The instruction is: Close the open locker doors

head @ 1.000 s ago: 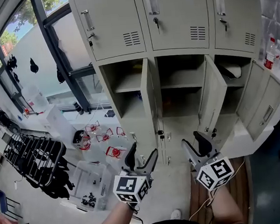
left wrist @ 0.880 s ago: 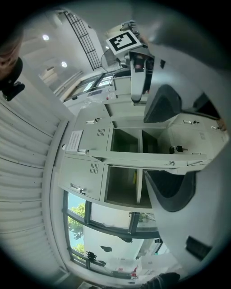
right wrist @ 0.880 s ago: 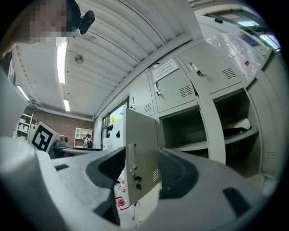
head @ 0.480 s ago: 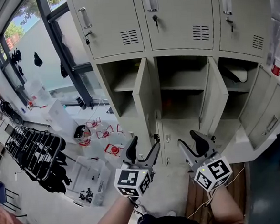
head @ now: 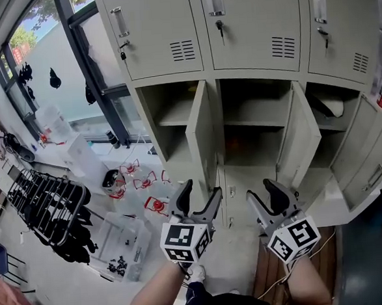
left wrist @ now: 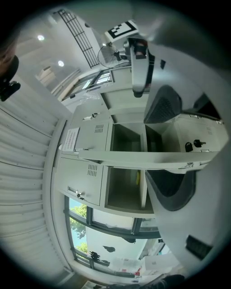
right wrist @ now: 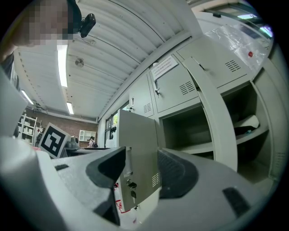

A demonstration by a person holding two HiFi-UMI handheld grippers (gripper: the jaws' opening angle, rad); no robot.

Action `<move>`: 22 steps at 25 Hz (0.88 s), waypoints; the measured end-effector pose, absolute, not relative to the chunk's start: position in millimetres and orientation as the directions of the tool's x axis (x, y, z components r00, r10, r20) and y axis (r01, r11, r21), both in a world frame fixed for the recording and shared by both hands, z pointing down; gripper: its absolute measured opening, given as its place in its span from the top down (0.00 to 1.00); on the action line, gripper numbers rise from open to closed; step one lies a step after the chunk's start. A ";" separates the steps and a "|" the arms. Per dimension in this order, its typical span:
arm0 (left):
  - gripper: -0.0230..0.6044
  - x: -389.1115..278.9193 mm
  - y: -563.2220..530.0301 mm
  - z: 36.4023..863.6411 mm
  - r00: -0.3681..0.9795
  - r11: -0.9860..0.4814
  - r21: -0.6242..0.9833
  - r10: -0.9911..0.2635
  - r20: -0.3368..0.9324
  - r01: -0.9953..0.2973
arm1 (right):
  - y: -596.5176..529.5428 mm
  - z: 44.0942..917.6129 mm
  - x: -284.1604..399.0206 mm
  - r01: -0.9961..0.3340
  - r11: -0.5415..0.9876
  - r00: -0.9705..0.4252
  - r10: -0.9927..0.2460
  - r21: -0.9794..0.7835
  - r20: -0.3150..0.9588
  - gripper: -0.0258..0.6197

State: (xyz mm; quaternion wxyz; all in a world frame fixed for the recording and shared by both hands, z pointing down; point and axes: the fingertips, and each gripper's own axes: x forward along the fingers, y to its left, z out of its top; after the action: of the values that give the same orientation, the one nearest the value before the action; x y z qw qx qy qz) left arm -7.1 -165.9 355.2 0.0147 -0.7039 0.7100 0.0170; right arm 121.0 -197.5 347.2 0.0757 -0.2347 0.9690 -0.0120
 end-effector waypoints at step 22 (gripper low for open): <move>0.53 -46.1 -204.4 358.1 0.121 -0.122 0.017 -0.992 -0.039 -0.992 | -230.0 339.7 66.3 -0.531 0.844 -0.831 -0.536 -0.070 -0.149 0.64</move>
State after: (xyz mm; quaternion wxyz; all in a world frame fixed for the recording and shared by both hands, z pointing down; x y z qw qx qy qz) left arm -46.1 -204.4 358.1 0.0068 -0.7486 0.6627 0.0203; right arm 66.3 -230.0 339.7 0.0816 -0.2788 0.9568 -0.0130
